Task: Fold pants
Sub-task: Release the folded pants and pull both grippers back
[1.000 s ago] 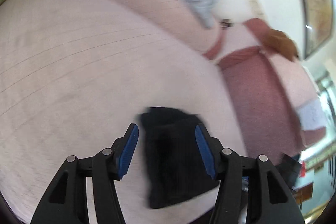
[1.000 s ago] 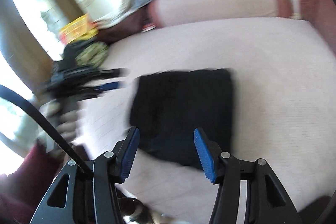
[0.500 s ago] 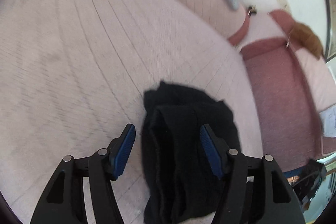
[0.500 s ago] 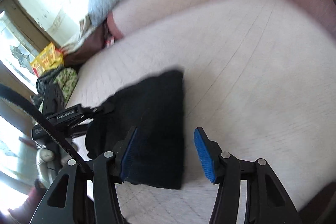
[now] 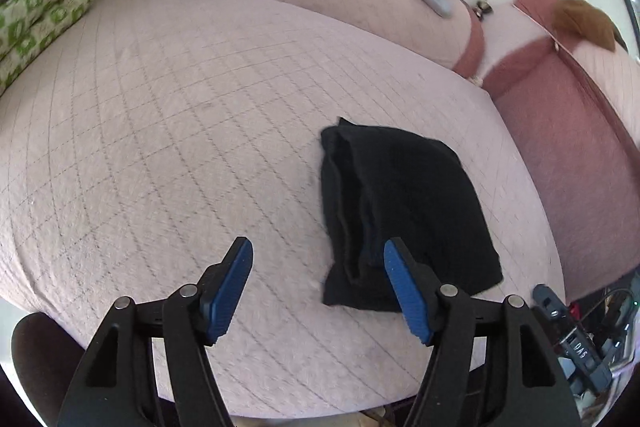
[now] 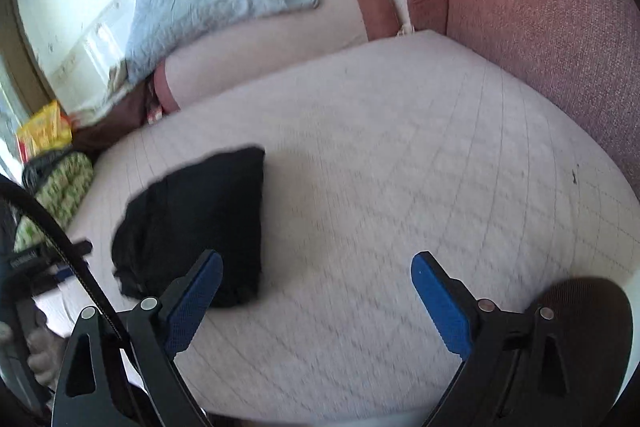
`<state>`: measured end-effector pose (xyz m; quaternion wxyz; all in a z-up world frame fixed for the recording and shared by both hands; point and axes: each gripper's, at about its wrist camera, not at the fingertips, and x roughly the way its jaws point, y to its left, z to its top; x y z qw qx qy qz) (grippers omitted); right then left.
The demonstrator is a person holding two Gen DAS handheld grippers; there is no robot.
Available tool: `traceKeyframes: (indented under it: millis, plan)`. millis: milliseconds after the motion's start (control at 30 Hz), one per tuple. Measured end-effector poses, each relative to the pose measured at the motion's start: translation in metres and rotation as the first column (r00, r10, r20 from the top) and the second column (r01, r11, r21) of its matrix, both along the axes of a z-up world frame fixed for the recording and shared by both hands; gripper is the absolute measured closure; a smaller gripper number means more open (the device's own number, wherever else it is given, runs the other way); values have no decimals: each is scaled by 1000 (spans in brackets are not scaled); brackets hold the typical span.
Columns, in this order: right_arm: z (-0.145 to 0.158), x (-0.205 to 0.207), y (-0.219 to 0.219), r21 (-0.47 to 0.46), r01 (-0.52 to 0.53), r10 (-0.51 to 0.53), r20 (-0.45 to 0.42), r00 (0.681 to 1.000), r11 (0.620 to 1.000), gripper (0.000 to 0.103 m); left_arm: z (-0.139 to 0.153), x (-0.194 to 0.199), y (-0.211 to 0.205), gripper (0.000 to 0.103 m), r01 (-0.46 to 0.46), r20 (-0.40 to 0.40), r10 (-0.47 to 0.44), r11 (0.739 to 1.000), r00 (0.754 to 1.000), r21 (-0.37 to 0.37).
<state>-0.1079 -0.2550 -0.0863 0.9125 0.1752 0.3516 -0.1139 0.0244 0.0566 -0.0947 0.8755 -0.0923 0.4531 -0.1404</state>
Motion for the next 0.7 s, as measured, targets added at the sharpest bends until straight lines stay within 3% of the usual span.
traceKeyframes:
  millis: [200, 500, 700]
  plan:
    - [-14, 0, 4, 112, -48, 54, -47, 997, 992, 5, -1, -2, -14, 36, 10, -46, -9, 1000, 999, 19]
    - [-18, -12, 11, 121, -85, 90, -32, 995, 989, 5, -2, -2, -30, 36, -14, -59, 18, 998, 998, 67]
    - [-10, -2, 1, 144, -100, 105, -27, 994, 984, 5, -1, 16, -14, 35, -41, -76, 42, 999, 996, 19]
